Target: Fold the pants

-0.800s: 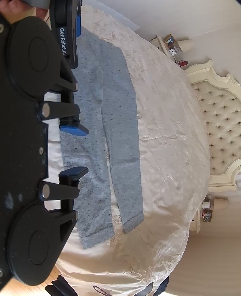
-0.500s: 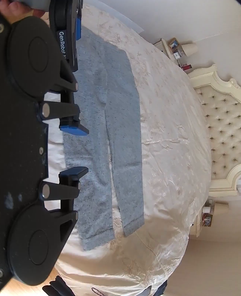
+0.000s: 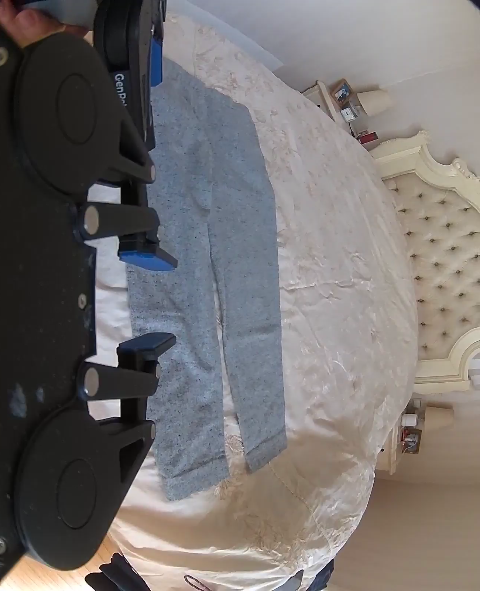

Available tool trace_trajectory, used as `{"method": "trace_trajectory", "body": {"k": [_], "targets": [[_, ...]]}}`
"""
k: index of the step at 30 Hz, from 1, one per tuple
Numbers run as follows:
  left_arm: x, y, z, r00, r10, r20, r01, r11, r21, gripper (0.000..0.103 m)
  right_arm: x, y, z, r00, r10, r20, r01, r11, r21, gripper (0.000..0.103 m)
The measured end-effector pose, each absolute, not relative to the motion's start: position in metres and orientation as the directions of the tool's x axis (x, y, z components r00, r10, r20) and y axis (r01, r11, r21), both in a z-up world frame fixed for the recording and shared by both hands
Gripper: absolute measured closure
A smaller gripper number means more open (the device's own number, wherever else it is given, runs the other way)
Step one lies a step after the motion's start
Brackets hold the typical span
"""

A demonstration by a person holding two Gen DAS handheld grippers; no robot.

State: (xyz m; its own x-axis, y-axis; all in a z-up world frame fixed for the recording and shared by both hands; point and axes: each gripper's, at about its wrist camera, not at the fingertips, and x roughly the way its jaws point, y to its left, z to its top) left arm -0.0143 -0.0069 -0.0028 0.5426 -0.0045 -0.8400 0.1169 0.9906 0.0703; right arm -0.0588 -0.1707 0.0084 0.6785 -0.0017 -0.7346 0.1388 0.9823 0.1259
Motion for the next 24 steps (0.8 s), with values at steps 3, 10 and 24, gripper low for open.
{"method": "trace_trajectory", "body": {"k": [3, 10, 24], "targets": [[-0.0121, -0.005, -0.0013, 0.541, -0.004, -0.841, 0.117, 0.991, 0.07, 0.032, -0.0582, -0.1698, 0.0107, 0.676, -0.001, -0.737, 0.149, 0.98, 0.135, 0.063], [-0.0133, -0.0034, 0.0008, 0.548, -0.004, -0.837, 0.115, 0.991, 0.07, 0.032, -0.0608, -0.1694, 0.009, 0.668, 0.001, -0.744, 0.155, 0.978, 0.14, 0.063], [-0.0133, -0.0034, 0.0004, 0.553, 0.001, -0.833, 0.113, 0.991, 0.076, 0.032, -0.0583, -0.167, 0.0077, 0.66, 0.004, -0.751, 0.144, 0.981, 0.132, 0.063]]}}
